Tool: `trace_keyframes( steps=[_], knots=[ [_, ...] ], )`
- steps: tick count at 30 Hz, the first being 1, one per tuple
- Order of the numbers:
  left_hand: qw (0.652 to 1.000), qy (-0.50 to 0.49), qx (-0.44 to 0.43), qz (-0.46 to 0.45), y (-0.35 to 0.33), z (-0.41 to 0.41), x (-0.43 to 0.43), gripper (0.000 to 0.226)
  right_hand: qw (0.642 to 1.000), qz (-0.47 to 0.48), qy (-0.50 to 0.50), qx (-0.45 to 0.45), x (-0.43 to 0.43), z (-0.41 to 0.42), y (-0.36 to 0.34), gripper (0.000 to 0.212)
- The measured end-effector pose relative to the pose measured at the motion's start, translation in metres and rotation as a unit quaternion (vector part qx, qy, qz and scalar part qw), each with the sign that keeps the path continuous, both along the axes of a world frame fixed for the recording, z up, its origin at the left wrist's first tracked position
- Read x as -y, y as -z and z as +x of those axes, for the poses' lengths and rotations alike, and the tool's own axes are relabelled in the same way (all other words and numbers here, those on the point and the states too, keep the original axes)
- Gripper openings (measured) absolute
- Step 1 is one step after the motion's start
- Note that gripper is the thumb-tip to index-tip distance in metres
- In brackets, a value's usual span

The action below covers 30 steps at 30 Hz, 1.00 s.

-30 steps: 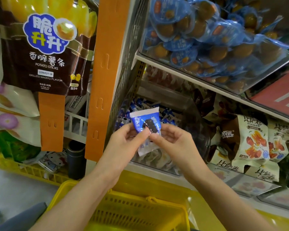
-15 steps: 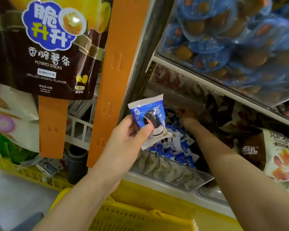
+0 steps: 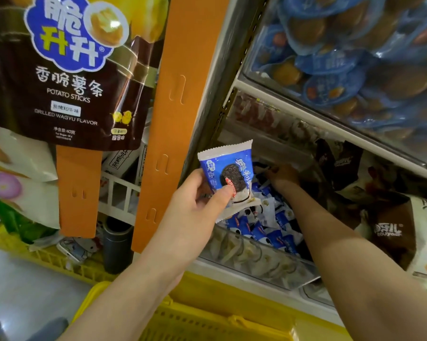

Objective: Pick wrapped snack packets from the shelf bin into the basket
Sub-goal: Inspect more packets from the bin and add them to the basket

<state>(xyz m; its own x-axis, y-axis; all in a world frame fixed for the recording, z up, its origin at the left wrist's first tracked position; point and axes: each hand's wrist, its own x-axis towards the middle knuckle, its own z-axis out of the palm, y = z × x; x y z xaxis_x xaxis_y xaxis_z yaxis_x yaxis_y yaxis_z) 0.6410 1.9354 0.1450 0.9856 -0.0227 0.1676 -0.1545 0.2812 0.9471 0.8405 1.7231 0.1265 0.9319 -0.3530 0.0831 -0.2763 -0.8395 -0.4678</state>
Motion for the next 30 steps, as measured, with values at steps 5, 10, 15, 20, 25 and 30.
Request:
trace_keyframes(
  steps=[5, 10, 15, 20, 25, 30],
  knots=[
    [1.0, 0.0, -0.003, 0.007, 0.004, -0.003, 0.003, 0.022, 0.98, 0.04, 0.027, 0.193, -0.008, -0.027, -0.024, 0.03],
    [0.999, -0.011, -0.039, 0.002, 0.008, -0.007, 0.006, 0.02, 0.95, 0.121, -0.057, 0.281, -0.026, -0.084, -0.057, 0.018],
    [0.999, 0.002, -0.048, -0.012, 0.012, -0.016, 0.006, 0.018, 0.946, 0.243, -0.144, 0.159, -0.048, -0.153, -0.061, 0.015],
    [0.995, 0.036, -0.081, -0.056, 0.012, -0.028, 0.009, 0.027, 0.913, 0.364, -0.174, 0.054, -0.058, -0.194, -0.054, 0.014],
    [0.973, 0.136, -0.117, -0.142, 0.008, -0.033, 0.002, 0.048, 0.907, 0.34, -0.243, 0.053, -0.058, -0.216, -0.055, 0.02],
    [0.975, 0.173, -0.105, -0.089, 0.01, -0.033, 0.001, 0.051, 0.91, 0.252, -0.328, 0.035, -0.063, -0.234, -0.066, 0.021]
  ],
)
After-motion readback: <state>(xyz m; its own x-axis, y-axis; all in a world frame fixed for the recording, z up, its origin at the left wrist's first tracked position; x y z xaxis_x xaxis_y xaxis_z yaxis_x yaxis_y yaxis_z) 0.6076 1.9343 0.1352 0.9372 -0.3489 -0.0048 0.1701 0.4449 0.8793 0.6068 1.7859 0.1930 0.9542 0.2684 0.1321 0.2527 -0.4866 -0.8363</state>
